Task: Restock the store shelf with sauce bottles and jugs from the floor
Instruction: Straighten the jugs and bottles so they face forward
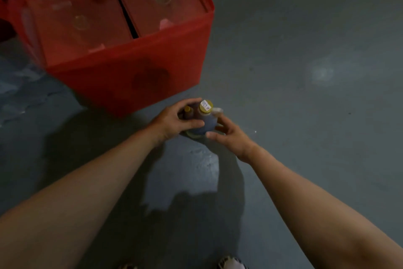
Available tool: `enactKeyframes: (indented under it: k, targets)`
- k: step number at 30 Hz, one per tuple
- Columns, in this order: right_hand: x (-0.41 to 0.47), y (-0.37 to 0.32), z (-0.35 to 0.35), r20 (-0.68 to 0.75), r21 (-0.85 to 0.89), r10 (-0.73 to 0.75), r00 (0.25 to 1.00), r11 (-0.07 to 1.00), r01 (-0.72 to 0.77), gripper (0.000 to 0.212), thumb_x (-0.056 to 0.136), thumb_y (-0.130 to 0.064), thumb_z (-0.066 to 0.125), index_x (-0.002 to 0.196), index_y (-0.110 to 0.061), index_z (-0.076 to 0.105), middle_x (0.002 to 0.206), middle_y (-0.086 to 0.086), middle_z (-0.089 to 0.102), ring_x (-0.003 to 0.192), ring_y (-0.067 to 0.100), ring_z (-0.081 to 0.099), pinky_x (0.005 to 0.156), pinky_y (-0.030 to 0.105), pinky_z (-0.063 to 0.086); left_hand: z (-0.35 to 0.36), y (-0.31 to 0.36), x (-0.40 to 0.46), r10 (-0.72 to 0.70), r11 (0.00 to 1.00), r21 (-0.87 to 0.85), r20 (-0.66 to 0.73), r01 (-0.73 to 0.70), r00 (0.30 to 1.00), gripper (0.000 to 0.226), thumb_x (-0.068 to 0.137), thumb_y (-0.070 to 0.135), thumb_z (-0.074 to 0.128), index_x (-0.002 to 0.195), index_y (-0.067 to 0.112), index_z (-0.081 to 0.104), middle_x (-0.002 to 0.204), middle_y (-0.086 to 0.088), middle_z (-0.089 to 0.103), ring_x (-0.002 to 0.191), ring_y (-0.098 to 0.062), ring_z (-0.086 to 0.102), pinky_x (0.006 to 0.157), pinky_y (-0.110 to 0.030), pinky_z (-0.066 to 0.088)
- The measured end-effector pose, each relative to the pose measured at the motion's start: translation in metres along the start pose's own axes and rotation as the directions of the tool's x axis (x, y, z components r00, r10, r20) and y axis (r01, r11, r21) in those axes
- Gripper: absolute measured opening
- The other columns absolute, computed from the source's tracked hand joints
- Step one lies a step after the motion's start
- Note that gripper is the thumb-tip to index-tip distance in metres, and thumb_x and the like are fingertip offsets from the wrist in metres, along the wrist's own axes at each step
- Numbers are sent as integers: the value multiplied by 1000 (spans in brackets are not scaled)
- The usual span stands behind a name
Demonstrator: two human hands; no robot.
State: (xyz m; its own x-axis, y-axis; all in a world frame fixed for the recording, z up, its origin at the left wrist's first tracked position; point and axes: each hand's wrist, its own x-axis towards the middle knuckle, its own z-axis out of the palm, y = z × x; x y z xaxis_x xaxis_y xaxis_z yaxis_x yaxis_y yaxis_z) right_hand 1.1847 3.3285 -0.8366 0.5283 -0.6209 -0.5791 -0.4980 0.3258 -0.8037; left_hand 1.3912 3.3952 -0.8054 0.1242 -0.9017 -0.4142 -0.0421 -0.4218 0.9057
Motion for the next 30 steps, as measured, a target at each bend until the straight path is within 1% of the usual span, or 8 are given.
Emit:
enactKeyframes:
  k: [3, 8, 11, 15, 20, 23, 26, 30]
  targets:
    - [3, 2, -3, 49, 0, 4, 999, 1000, -4, 81, 86, -13, 80, 155, -25, 38, 148, -3, 54, 138, 15, 50, 114, 43, 44, 5, -3, -2, 28, 998, -49, -41, -30, 999, 60, 65, 23, 88, 114, 43, 62, 121, 7, 66, 114, -9, 62, 96, -24, 51]
    - [2, 8, 7, -10, 109, -38, 999, 993, 39, 94, 72, -38, 85, 154, -23, 41, 150, -3, 54, 140, 13, 48, 117, 45, 40, 12, -9, 2, -3, 986, -166, -94, -13, 996, 47, 77, 7, 78, 111, 36, 64, 113, 14, 68, 107, -5, 64, 92, -24, 54]
    - [1, 0, 11, -42, 212, -28, 999, 977, 36, 71, 86, -25, 78, 149, -21, 47, 145, -3, 58, 128, 10, 57, 101, 31, 51, 9, 6, 12, -34, 985, -174, -104, 16, 994, 29, 82, 12, 77, 103, 29, 66, 103, 14, 71, 97, -1, 67, 87, -21, 52]
    - [-14, -6, 14, -46, 299, 63, 997, 953, -46, 63, 80, -35, 76, 139, -36, 55, 129, -17, 67, 113, 6, 66, 98, 53, 54, 15, 17, 10, -98, 988, -132, -120, 81, 988, 16, 82, 25, 78, 94, 30, 69, 97, 14, 73, 90, -1, 69, 85, -23, 54]
    - [-60, -14, 36, -82, 439, 151, 985, 893, -101, 40, 93, -27, 62, 133, -32, 58, 105, -23, 74, 92, -3, 71, 81, 38, 54, 25, 18, -22, -174, 978, -137, -122, 157, 977, 7, 84, 36, 76, 88, 33, 71, 92, 16, 73, 91, -4, 69, 82, -25, 55]
    - [-97, -31, 47, -71, 453, 199, 977, 879, -146, 36, 92, -34, 61, 129, -33, 60, 100, -23, 75, 88, -5, 71, 78, 37, 53, 26, 34, -52, -231, 966, -144, -116, 214, 966, 7, 85, 41, 74, 88, 35, 72, 96, 13, 74, 95, -8, 70, 84, -26, 54]
    - [-136, -59, 53, -28, 447, 255, 966, 868, -216, 50, 83, -43, 62, 133, -33, 59, 104, -22, 75, 93, -3, 71, 83, 39, 56, 24, 57, -92, -318, 927, -254, -139, 277, 938, 21, 81, 43, 78, 97, 31, 72, 98, 11, 75, 95, -9, 71, 81, -25, 54]
    - [-191, -98, 64, 51, 396, 297, 954, 871, -292, 42, 93, -41, 56, 135, -37, 57, 107, -23, 74, 98, -4, 70, 88, 40, 57, 18, 96, -156, -389, 885, -349, -189, 309, 902, 37, 80, 46, 75, 111, 27, 67, 110, 7, 74, 98, -8, 70, 85, -28, 55]
